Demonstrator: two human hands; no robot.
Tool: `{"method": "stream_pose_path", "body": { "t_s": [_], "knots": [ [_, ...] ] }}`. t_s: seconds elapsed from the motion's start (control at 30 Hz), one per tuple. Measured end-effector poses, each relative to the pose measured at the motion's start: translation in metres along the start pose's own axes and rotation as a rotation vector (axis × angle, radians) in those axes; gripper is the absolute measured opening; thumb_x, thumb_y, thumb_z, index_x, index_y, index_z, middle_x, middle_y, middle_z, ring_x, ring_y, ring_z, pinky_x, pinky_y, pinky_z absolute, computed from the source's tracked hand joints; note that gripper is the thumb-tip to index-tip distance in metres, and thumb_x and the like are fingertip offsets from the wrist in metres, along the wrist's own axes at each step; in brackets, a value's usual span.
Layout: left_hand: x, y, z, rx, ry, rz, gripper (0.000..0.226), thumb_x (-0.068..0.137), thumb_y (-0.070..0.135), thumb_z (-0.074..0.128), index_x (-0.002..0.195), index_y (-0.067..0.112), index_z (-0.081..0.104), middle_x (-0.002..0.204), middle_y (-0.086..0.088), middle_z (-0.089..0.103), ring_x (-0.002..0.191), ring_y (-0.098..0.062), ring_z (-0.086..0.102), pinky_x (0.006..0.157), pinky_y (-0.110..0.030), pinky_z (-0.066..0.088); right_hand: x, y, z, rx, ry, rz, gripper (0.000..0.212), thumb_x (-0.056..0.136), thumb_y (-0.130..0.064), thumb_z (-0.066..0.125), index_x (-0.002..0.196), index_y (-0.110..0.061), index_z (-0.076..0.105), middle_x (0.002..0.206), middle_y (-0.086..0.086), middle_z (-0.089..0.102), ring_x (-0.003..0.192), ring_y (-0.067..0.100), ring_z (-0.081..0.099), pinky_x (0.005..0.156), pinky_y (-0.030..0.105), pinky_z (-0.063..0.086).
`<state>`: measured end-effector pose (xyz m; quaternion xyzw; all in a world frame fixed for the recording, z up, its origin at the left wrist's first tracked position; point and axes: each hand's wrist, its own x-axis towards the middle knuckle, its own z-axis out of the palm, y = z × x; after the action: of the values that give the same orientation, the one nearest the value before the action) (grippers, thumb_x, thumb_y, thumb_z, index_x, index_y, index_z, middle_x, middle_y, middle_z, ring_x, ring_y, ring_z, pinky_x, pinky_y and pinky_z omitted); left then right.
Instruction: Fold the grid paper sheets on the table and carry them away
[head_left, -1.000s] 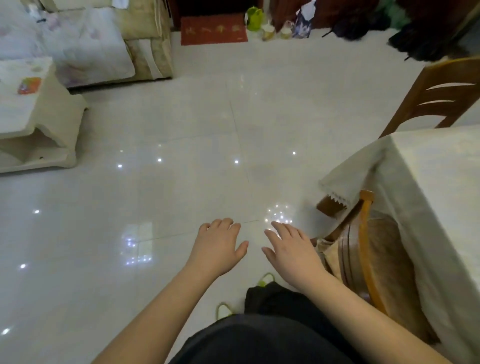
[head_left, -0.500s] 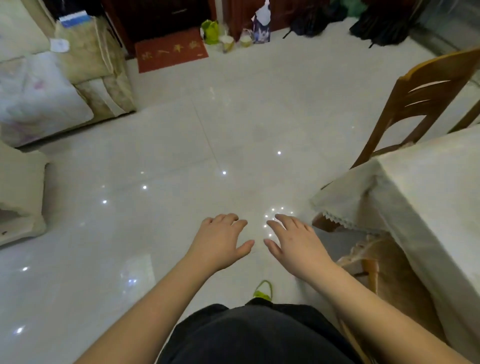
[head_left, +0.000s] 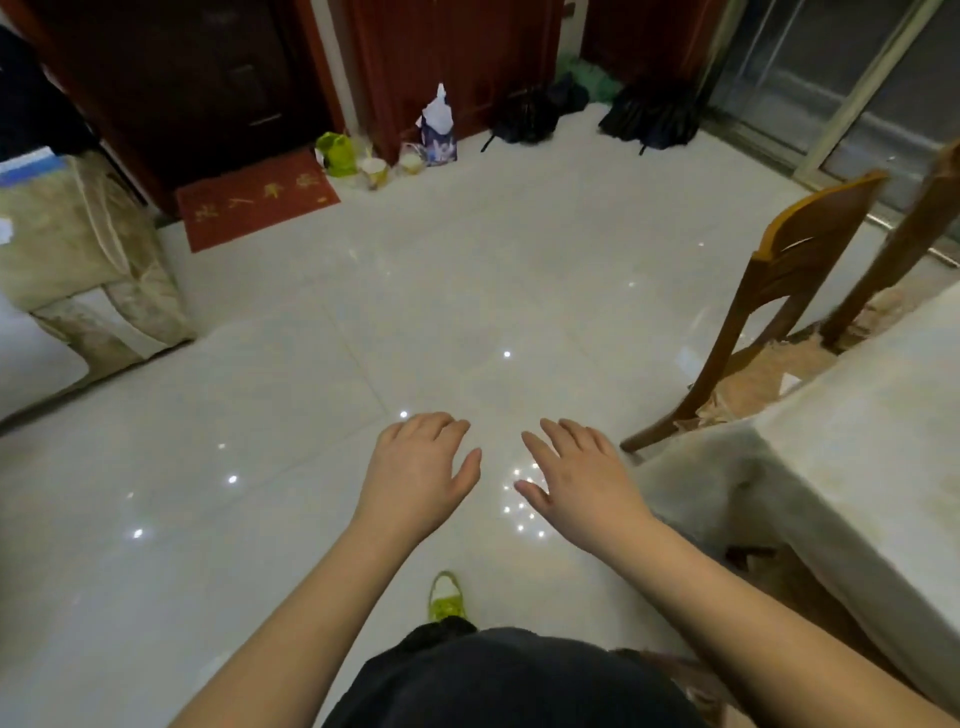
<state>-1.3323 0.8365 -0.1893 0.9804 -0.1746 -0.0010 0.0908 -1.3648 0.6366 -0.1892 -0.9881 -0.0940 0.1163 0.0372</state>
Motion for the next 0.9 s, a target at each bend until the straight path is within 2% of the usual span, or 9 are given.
{"method": "stream_pose_path", "body": {
  "t_s": [0.07,0.13,0.2,0.3,0.33,0.4,0.5,0.63,0.9],
  "knots": [
    [0.031,-0.012,-0.006,0.014,-0.012,0.042,0.052,0.087,0.050,0.037,0.115,0.019,0.069,0.113,-0.001,0.069,0.105,-0.021,0.065,0.087,-0.040,0.050,0.029,-0.002,-0.011,-0.004,-0.045,0.020,0.064,0.098,-0.056,0.027,0.151,-0.021,0.027,0.157,0.008,0.027,0.144,0.029,0.025,0.117,0.043,0.019],
    [0.059,-0.022,-0.012,0.008,-0.018,0.093,0.055,0.086,0.050,0.037,0.121,0.018,0.065,0.119,-0.004,0.067,0.108,-0.023,0.064,0.088,-0.039,0.052,0.053,-0.003,-0.027,0.010,-0.017,0.065,0.074,0.090,-0.059,0.004,0.152,-0.023,0.023,0.158,0.007,0.026,0.145,0.027,0.023,0.117,0.042,0.017],
    [0.090,-0.028,-0.014,-0.001,-0.028,0.149,0.058,0.086,0.050,0.037,0.126,0.015,0.062,0.124,-0.007,0.066,0.109,-0.024,0.065,0.088,-0.040,0.053,0.074,0.003,-0.036,0.042,0.019,0.124,0.079,0.086,-0.060,-0.004,0.152,-0.025,0.022,0.158,0.005,0.027,0.145,0.025,0.024,0.117,0.040,0.017],
    [0.136,-0.028,-0.013,-0.009,-0.064,0.243,0.063,0.087,0.051,0.035,0.132,0.013,0.057,0.128,-0.008,0.063,0.113,-0.025,0.063,0.091,-0.042,0.051,0.098,0.022,-0.043,0.092,0.031,0.231,0.063,0.099,-0.057,0.013,0.153,-0.026,0.020,0.160,0.003,0.021,0.147,0.023,0.018,0.119,0.039,0.011],
    [0.152,-0.026,-0.011,-0.011,-0.065,0.273,0.063,0.088,0.051,0.035,0.133,0.013,0.056,0.128,-0.008,0.063,0.113,-0.026,0.062,0.092,-0.043,0.051,0.106,0.031,-0.045,0.087,0.045,0.268,0.063,0.099,-0.057,0.012,0.153,-0.026,0.020,0.160,0.004,0.021,0.147,0.024,0.017,0.119,0.039,0.009],
    [0.185,-0.021,-0.006,-0.015,-0.066,0.321,0.063,0.088,0.051,0.036,0.134,0.012,0.055,0.126,-0.008,0.064,0.112,-0.026,0.062,0.091,-0.043,0.052,0.120,0.048,-0.049,0.066,0.071,0.338,0.075,0.091,-0.061,-0.001,0.152,-0.025,0.024,0.159,0.005,0.024,0.147,0.026,0.019,0.119,0.042,0.009],
    [0.237,-0.005,0.004,-0.022,-0.092,0.384,0.063,0.088,0.051,0.037,0.132,0.012,0.057,0.124,-0.008,0.064,0.111,-0.026,0.063,0.090,-0.045,0.053,0.144,0.081,-0.049,0.063,0.066,0.443,0.081,0.086,-0.061,-0.003,0.149,-0.024,0.033,0.155,0.007,0.035,0.144,0.028,0.029,0.117,0.044,0.017],
    [0.311,0.024,0.022,0.009,-0.123,0.461,0.062,0.088,0.052,0.036,0.128,0.012,0.060,0.123,-0.007,0.065,0.111,-0.026,0.062,0.092,-0.046,0.051,0.179,0.133,-0.050,0.067,0.091,0.570,0.063,0.092,-0.056,0.023,0.128,-0.020,0.061,0.130,0.008,0.062,0.121,0.029,0.058,0.101,0.047,0.043],
    [0.435,0.074,0.032,0.115,-0.198,0.546,0.064,0.088,0.058,0.035,0.127,0.015,0.061,0.125,-0.006,0.065,0.113,-0.025,0.063,0.094,-0.048,0.050,0.246,0.230,-0.072,0.155,0.131,0.672,0.059,0.092,-0.054,0.028,0.123,-0.019,0.064,0.124,0.009,0.065,0.118,0.030,0.060,0.097,0.047,0.048]
  ]
}}
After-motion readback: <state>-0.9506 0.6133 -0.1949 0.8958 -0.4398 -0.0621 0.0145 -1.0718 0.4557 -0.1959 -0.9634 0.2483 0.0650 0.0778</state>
